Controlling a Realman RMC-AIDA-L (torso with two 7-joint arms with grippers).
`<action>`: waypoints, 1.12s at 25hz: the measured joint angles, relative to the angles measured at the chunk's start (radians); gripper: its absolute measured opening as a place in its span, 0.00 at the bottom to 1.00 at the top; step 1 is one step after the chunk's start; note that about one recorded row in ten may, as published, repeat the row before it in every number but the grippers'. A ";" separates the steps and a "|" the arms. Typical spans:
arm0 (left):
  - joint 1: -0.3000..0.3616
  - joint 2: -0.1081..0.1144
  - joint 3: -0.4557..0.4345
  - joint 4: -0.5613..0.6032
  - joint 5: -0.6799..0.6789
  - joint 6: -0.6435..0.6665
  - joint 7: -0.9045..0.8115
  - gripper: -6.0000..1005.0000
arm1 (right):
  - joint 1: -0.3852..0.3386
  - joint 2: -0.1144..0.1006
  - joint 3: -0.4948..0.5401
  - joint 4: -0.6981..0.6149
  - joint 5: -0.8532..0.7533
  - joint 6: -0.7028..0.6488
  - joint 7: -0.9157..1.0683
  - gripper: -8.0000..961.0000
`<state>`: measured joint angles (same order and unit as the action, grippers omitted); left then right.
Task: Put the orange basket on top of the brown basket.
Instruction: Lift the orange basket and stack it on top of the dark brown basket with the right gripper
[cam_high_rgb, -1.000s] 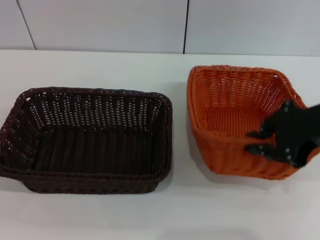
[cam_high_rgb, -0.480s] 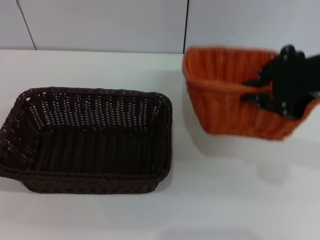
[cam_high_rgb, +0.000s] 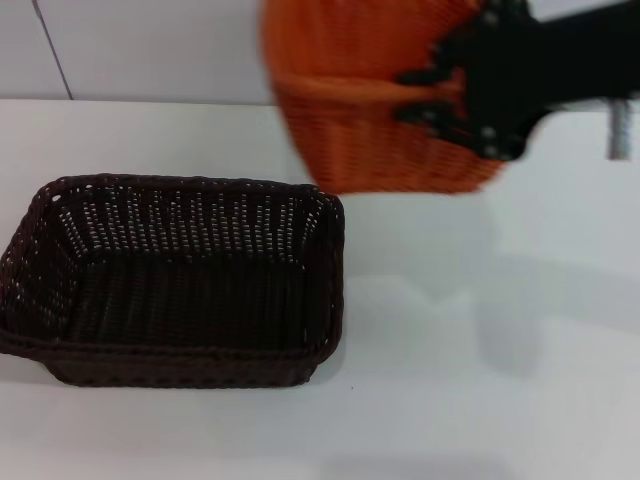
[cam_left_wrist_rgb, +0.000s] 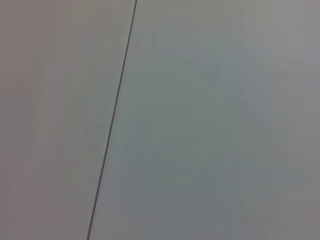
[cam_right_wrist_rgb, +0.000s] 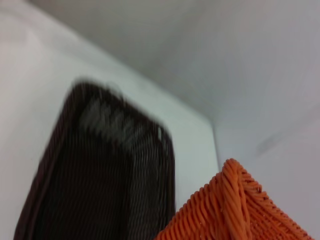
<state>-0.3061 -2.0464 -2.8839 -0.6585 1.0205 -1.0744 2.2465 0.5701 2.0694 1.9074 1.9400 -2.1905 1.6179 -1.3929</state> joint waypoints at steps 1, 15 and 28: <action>0.000 0.000 0.000 0.000 0.000 0.000 0.000 0.74 | 0.013 -0.002 -0.005 -0.008 0.027 -0.009 -0.014 0.17; 0.006 -0.009 0.000 0.044 -0.068 -0.021 -0.002 0.74 | 0.193 -0.019 -0.064 -0.281 0.287 0.024 -0.287 0.18; 0.017 -0.012 0.000 0.084 -0.123 -0.069 -0.008 0.74 | 0.204 -0.048 -0.116 -0.342 0.318 0.125 -0.422 0.18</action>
<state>-0.2888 -2.0586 -2.8838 -0.5749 0.8977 -1.1438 2.2387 0.7743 2.0216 1.7913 1.5981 -1.8724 1.7426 -1.8152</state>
